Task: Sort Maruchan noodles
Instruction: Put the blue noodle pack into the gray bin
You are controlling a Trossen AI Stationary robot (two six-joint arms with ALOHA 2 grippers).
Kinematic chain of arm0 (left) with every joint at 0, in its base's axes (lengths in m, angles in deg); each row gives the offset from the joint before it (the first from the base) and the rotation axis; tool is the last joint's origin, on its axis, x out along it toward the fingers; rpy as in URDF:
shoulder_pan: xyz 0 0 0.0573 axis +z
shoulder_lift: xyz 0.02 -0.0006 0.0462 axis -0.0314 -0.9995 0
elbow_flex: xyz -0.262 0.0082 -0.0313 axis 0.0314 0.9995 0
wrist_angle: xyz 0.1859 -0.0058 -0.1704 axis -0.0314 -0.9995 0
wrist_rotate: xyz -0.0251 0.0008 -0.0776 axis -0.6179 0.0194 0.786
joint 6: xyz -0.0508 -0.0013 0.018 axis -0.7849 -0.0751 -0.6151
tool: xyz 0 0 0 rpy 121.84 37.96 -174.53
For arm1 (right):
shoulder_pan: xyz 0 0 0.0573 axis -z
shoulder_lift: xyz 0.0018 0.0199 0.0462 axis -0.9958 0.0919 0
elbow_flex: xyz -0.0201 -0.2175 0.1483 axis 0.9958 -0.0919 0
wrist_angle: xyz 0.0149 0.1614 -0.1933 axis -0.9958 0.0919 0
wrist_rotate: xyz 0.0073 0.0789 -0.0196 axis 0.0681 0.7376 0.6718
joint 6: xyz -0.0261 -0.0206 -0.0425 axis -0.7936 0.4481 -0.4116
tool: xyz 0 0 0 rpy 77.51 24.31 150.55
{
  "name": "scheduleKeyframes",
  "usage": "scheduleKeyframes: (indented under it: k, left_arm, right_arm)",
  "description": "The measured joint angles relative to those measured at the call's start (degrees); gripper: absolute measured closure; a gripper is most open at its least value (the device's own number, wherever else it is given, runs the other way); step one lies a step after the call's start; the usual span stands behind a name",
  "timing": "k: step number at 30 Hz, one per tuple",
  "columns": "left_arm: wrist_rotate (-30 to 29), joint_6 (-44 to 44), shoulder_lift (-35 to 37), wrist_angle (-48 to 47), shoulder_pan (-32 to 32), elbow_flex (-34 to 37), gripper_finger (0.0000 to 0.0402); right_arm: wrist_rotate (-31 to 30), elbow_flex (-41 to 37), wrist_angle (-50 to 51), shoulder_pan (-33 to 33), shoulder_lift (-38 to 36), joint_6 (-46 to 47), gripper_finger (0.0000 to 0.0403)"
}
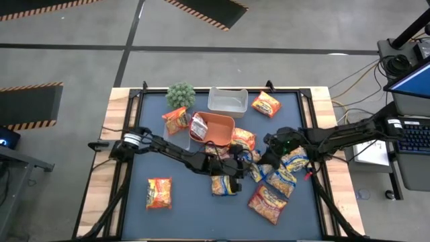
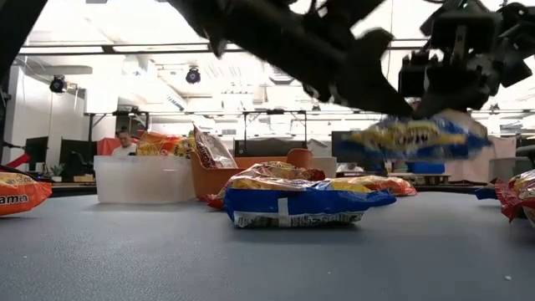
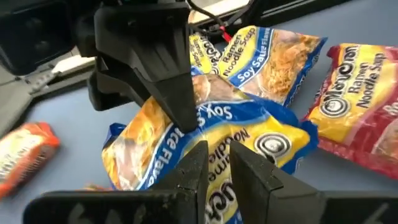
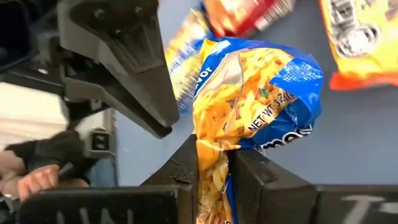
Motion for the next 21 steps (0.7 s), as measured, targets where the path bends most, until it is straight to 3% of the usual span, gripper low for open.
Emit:
scheduleKeyframes:
  k: [4,9,15,21]
  left_arm:
    - [-2.3,4.5,3.8,-3.8,-0.6,0.0,0.0354]
    - [-10.8,11.4,8.0,-7.5,-1.2,0.0,0.0354]
    - [-11.5,11.7,14.9,-11.5,-1.8,0.0,0.0354]
    - [-11.5,11.9,22.1,-13.8,-2.3,1.8,0.0354]
  right_arm:
    - [-3.1,0.0,-0.2,-0.5,-4.4,0.0,0.0359]
    - [-6.9,0.0,-0.3,-0.5,-9.0,-2.2,0.0359]
    - [-12.3,0.0,-3.3,-1.0,-12.7,-5.1,0.0359]
    - [-23.1,0.0,-8.1,-1.9,-12.5,-8.8,0.0359]
